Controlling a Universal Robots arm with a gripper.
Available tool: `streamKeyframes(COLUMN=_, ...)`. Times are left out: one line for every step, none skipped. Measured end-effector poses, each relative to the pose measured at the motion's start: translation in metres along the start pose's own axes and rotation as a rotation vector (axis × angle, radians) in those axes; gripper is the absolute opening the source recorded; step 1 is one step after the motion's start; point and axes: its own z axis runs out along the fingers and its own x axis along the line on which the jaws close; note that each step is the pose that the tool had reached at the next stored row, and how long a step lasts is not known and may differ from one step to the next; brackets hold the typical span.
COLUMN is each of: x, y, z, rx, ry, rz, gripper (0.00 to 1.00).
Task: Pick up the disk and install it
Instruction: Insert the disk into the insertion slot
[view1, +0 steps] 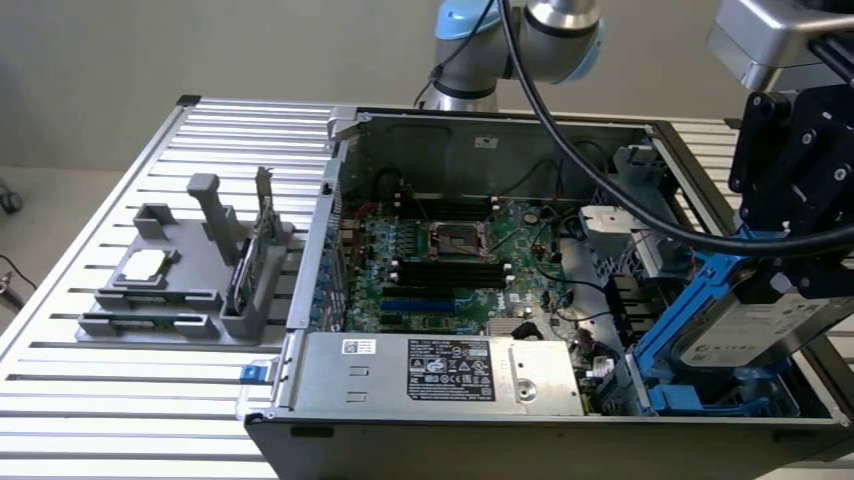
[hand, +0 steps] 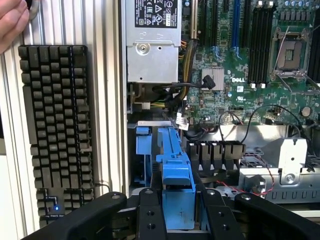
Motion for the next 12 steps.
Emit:
streamKeyframes(x=0.0002, y=0.0000, z=0.0002, rx=0.0000, ry=-0.0008, rz=0.000, gripper=0.33)
streamKeyframes(x=0.0004, y=0.0000, z=0.0007, rx=-0.0001, ry=-0.0020, rz=0.000, gripper=0.33)
streamKeyframes(x=0.0006, y=0.0001, z=0.0008, rx=0.0000, ry=-0.0027, rz=0.000, gripper=0.33)
streamKeyframes(x=0.0008, y=0.0000, z=0.0007, rx=0.0000, ry=-0.0031, rz=0.000, gripper=0.33)
streamKeyframes(x=0.0008, y=0.0000, z=0.0007, rx=0.0000, ry=-0.0035, rz=0.000, gripper=0.33)
streamKeyframes(x=0.0009, y=0.0001, z=0.0008, rx=-0.0001, ry=-0.0037, rz=0.000, gripper=0.33)
streamKeyframes(x=0.0010, y=0.0001, z=0.0009, rx=0.0000, ry=-0.0040, rz=0.000, gripper=0.33)
streamKeyframes(x=0.0012, y=0.0001, z=0.0010, rx=0.0000, ry=-0.0041, rz=0.000, gripper=0.33)
streamKeyframes(x=0.0012, y=0.0001, z=0.0011, rx=-0.0001, ry=-0.0039, rz=0.000, gripper=0.33)
streamKeyframes(x=0.0013, y=0.0001, z=0.0012, rx=-0.0001, ry=-0.0038, rz=0.000, gripper=0.33)
streamKeyframes(x=0.0014, y=0.0001, z=0.0015, rx=-0.0001, ry=-0.0039, rz=0.000, gripper=0.33)
streamKeyframes(x=0.0014, y=0.0002, z=0.0018, rx=0.0000, ry=-0.0040, rz=0.000, gripper=0.33)
